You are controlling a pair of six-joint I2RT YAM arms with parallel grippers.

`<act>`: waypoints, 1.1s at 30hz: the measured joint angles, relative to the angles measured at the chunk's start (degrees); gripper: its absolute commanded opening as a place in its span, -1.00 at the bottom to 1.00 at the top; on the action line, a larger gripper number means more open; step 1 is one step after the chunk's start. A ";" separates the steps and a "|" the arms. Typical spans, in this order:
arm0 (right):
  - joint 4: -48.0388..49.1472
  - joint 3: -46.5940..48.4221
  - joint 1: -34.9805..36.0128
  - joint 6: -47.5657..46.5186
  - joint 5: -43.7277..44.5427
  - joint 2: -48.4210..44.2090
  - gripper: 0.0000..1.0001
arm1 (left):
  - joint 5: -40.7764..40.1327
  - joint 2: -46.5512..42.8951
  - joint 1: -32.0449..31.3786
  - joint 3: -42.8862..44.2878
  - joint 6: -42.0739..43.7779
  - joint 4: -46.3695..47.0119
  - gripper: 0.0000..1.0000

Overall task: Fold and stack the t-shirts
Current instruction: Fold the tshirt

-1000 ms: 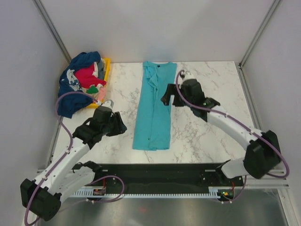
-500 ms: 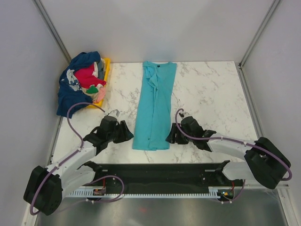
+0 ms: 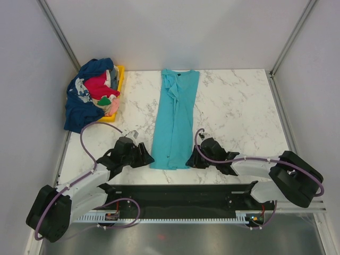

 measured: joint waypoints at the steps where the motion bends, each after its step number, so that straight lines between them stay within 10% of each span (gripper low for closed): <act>1: 0.44 -0.07 0.15 0.26 0.04 0.33 -0.55 | 0.20 0.00 -0.15 -0.13 -0.07 0.20 0.13; 10: -0.09 -0.07 0.26 0.37 0.76 0.59 -1.00 | 1.51 -0.02 -2.16 -0.83 -1.60 0.35 0.02; 20: -3.19 -1.07 0.26 0.61 1.88 -2.32 -1.00 | 0.83 0.20 -5.27 -1.92 -3.54 0.39 -0.96; 33: -23.26 -1.84 3.17 3.96 7.98 -18.67 -1.00 | -10.75 -8.79 -20.81 11.10 -7.50 -15.96 -0.96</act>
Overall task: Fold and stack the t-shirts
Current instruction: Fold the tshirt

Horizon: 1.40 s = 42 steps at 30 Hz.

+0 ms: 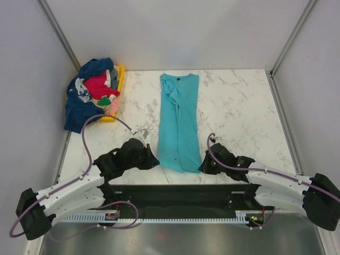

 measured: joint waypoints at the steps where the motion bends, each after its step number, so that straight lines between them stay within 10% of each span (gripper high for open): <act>1: -1.77 1.01 0.07 -0.04 1.01 -0.50 -1.00 | -0.74 0.44 -0.04 1.53 -0.07 -0.87 -0.96; 17: -11.98 30.75 -8.79 -12.76 13.16 15.08 -1.00 | -10.62 22.32 7.39 28.09 8.20 -9.84 -0.96; 42: -11.54 59.12 -23.39 -26.18 6.99 47.06 -1.00 | 5.31 61.61 27.78 60.17 16.55 -8.37 -0.96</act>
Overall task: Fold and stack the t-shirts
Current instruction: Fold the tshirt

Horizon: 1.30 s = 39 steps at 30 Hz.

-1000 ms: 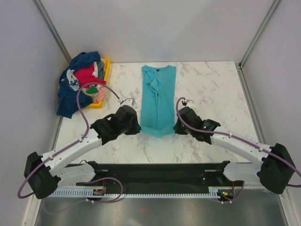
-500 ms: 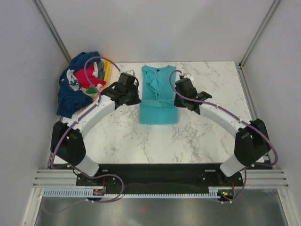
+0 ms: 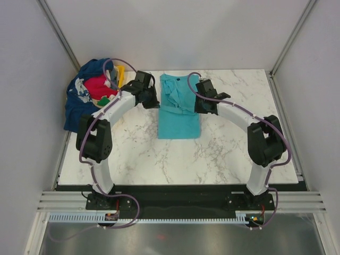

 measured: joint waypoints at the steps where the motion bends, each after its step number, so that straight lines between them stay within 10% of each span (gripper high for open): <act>1: -0.02 0.74 -0.35 -0.13 -0.33 1.01 -1.00 | 0.55 1.25 0.26 1.25 0.11 -0.09 -0.96; 8: 0.04 5.01 -2.80 -0.59 -3.13 7.85 -1.00 | 2.86 10.43 1.25 8.92 1.14 -0.44 -0.72; 12: -0.20 10.23 -5.11 -0.31 -7.23 13.94 0.27 | 4.42 18.18 2.32 17.86 1.18 -4.20 -0.32; 20: -2.58 26.60 -12.22 -1.27 -16.85 22.10 0.52 | 6.21 27.76 6.60 38.38 0.85 -13.77 -0.12; 31: 9.44 -12.20 -13.92 0.61 -26.88 -4.90 0.51 | 5.95 -1.70 3.91 -4.37 -0.57 -3.32 -0.10; 39: 18.78 -30.64 -10.82 4.20 -34.86 -7.15 0.09 | 8.83 -11.43 0.90 -28.57 -2.51 10.80 -0.11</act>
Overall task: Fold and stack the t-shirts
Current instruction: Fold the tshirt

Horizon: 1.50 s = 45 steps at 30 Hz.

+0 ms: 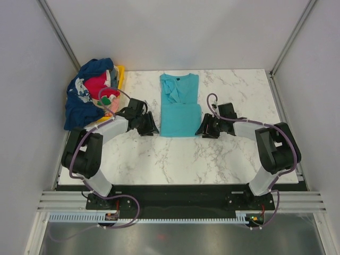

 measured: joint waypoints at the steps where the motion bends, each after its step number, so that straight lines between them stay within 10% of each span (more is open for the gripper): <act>1: 1.05 -0.31 0.15 0.17 -0.24 0.15 0.06 | 0.17 -0.70 0.00 -2.10 -0.39 1.64 -0.11; 13: 7.08 -0.79 0.63 0.22 -0.79 3.32 -0.61 | 2.43 -1.77 0.00 -11.30 -3.54 15.15 -0.02; 26: 8.22 -0.76 0.63 0.20 -1.44 4.15 -0.74 | 4.00 2.58 -0.92 -11.45 -5.81 23.17 -0.17; 36: 8.55 -0.76 0.63 -0.09 -1.86 4.46 -1.00 | 5.44 5.40 -2.60 -11.19 -7.19 26.75 -0.96; 45: 6.23 -6.19 0.59 -0.52 -1.01 -2.34 -1.00 | 3.61 -1.75 -6.38 -13.27 -7.17 21.49 -0.96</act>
